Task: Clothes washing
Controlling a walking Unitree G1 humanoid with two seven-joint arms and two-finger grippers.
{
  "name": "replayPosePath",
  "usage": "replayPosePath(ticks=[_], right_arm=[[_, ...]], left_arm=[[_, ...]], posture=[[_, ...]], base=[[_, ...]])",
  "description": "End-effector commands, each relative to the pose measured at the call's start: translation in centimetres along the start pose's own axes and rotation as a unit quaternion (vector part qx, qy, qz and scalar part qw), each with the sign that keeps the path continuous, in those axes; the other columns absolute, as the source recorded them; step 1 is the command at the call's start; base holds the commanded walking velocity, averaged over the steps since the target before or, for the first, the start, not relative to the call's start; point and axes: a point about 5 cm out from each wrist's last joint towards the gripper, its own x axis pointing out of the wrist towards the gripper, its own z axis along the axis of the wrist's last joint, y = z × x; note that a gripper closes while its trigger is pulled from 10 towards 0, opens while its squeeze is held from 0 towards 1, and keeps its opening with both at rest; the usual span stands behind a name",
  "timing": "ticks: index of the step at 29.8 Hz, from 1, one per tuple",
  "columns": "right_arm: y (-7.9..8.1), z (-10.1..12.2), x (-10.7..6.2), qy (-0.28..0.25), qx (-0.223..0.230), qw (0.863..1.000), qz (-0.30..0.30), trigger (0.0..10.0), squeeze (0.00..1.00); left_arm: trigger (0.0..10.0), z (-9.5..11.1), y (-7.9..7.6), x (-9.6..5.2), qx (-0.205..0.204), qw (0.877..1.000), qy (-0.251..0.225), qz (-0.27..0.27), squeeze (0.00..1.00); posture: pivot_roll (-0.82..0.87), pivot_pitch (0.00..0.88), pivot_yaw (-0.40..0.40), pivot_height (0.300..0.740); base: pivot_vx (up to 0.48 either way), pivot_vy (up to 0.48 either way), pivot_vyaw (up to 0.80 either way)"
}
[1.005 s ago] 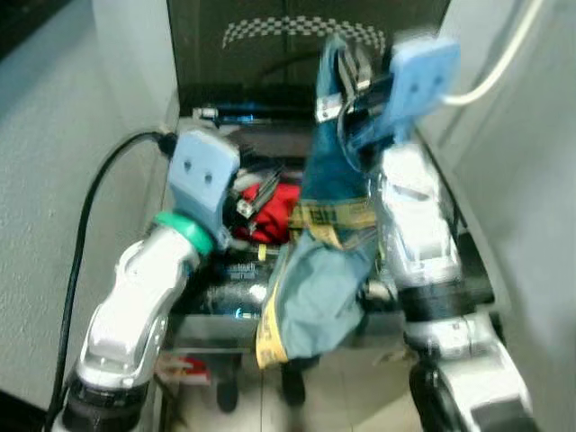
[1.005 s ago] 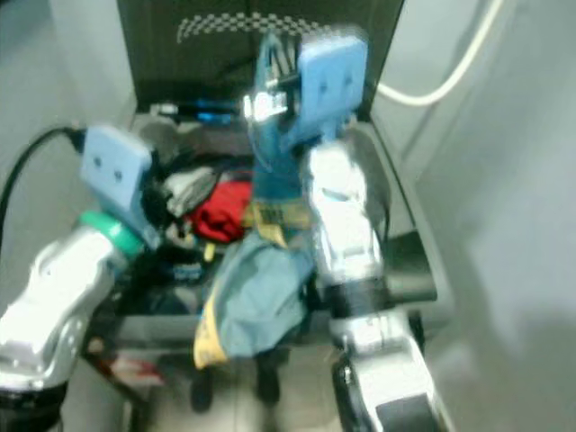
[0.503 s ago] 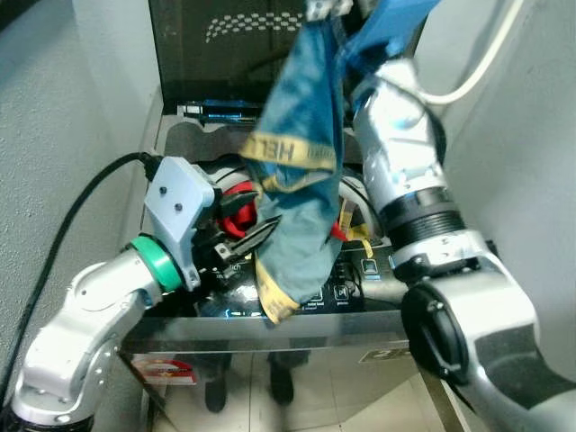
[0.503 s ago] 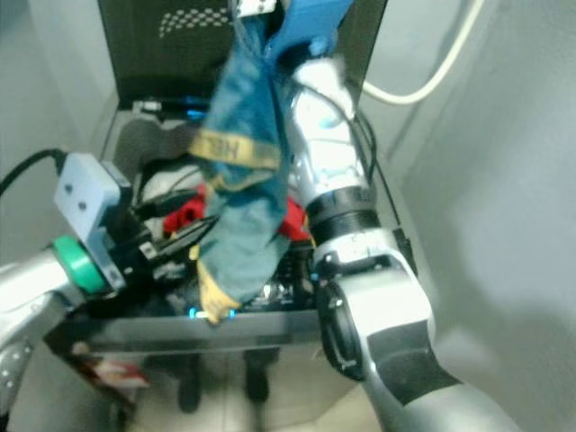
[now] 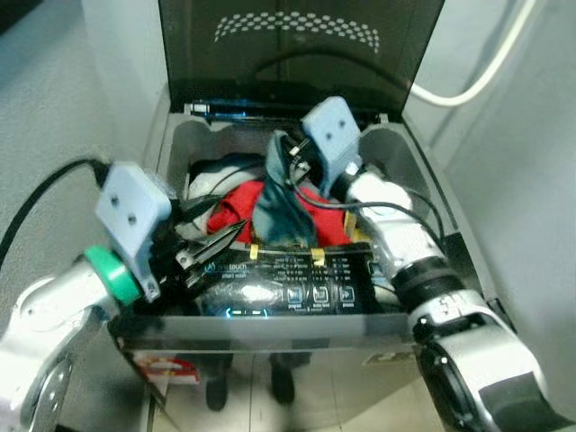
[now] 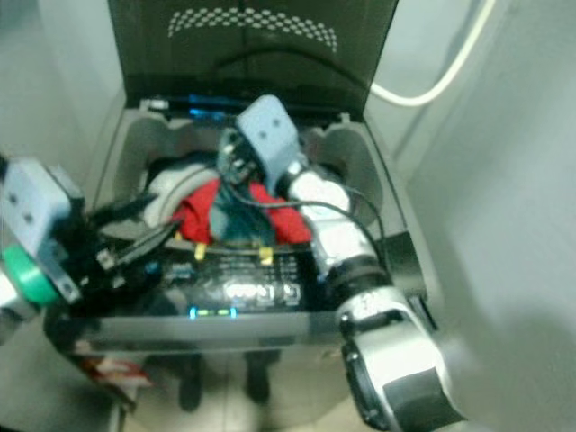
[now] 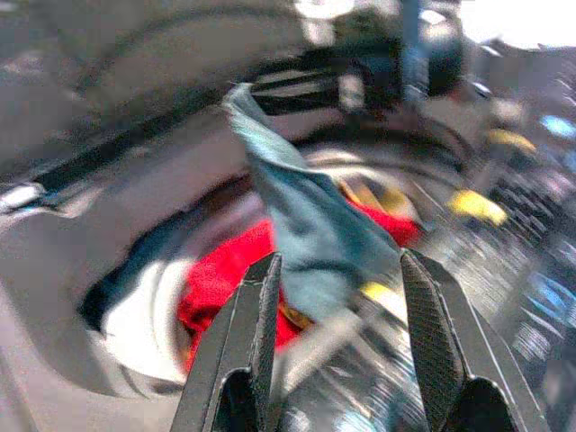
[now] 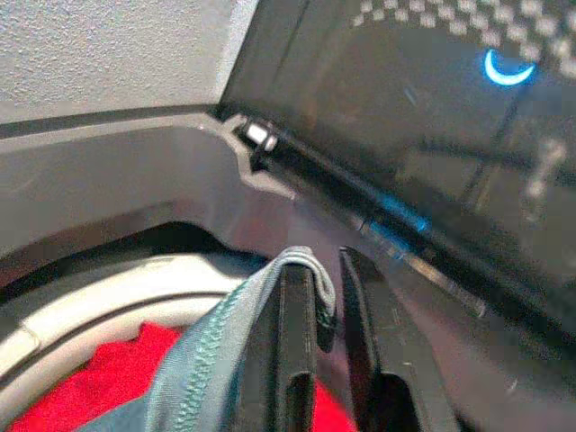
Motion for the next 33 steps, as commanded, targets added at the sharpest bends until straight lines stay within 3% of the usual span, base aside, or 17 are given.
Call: replayPosePath(ticks=[1, 4, 5, 6, 8, 10, 12, 20, 23, 25, 29, 33], right_arm=[[-0.2, -0.7, -1.0, -0.006, 0.047, 0.999, -0.026, 10.0, 1.00], [-0.3, -0.8, -1.3, -0.012, 0.061, 0.997, -0.036, 10.0, 1.00], [-0.1, -0.5, -2.1, -0.028, 0.084, 0.996, -0.005, 10.0, 0.00], [0.1, 0.0, -2.8, -0.038, 0.077, 0.996, 0.040, 10.0, 0.00], [0.1, 0.0, -2.8, -0.038, 0.077, 0.996, 0.040, 10.0, 0.00], [0.3, 0.5, -3.8, -0.044, 0.062, 0.993, 0.095, 10.0, 0.00], [-0.1, 0.7, -4.3, -0.041, 0.054, 0.992, 0.110, 10.0, 0.00], [-0.8, 1.4, -5.1, -0.062, 0.077, 0.992, 0.084, 10.0, 0.00], [-0.8, 2.6, -6.0, -0.105, 0.118, 0.985, 0.070, 10.0, 0.00], [-0.9, 3.6, -7.0, -0.146, 0.172, 0.972, 0.071, 10.0, 0.00], [-1.9, 3.8, -7.2, -0.172, 0.217, 0.961, 0.022, 10.0, 0.00], [-2.2, 3.9, -7.0, -0.179, 0.226, 0.957, 0.005, 10.0, 0.00]], left_arm=[[10.0, 0.3, -0.9, 0.0, 0.027, 1.000, -0.001, -0.005, 0.00], [10.0, 0.3, -0.9, 0.1, 0.029, 1.000, -0.002, 0.003, 0.00], [10.0, 0.4, -0.6, 0.4, 0.026, 0.999, -0.008, 0.019, 0.00], [10.0, 0.4, -0.6, 0.6, 0.024, 0.999, -0.011, 0.023, 0.00], [10.0, 0.4, -0.6, 0.6, 0.024, 0.999, -0.011, 0.023, 0.00], [10.0, 0.4, -0.6, 0.9, 0.022, 0.999, -0.014, 0.026, 0.00], [10.0, 0.5, -0.5, 1.1, 0.022, 0.999, -0.017, 0.026, 0.00], [10.0, 0.4, -0.7, 1.5, 0.042, 0.998, -0.022, 0.040, 0.00], [10.0, 0.6, -0.2, 1.7, 0.041, 0.996, -0.028, 0.074, 0.00], [10.0, 0.9, 0.3, 1.8, 0.042, 0.993, -0.041, 0.106, 0.00], [10.0, 1.3, 0.9, 2.3, 0.051, 0.988, -0.056, 0.135, 0.00], [10.0, 1.6, 1.3, 2.5, 0.056, 0.985, -0.066, 0.151, 0.00]], posture=[[0.20, 0.111, -0.038, 0.740], [0.20, 0.111, -0.038, 0.740], [0.20, 0.104, -0.038, 0.740], [0.20, 0.102, -0.036, 0.740], [0.20, 0.102, -0.036, 0.740], [0.20, 0.101, -0.033, 0.740], [0.19, 0.102, -0.031, 0.740], [0.20, 0.100, -0.030, 0.740], [0.20, 0.098, -0.030, 0.740], [0.20, 0.090, -0.026, 0.740], [0.20, 0.093, -0.027, 0.740], [0.20, 0.091, -0.026, 0.740]], base=[[0.000, 0.000, 0.00], [0.000, 0.000, 0.00], [0.000, 0.000, 0.00], [0.000, 0.000, 0.00], [0.000, 0.000, 0.00], [0.000, 0.000, 0.00], [0.000, 0.000, 0.00], [0.000, 0.000, 0.00], [0.000, 0.000, 0.00], [0.000, 0.000, 0.00], [0.000, 0.000, 0.00], [0.000, 0.000, 0.00]])
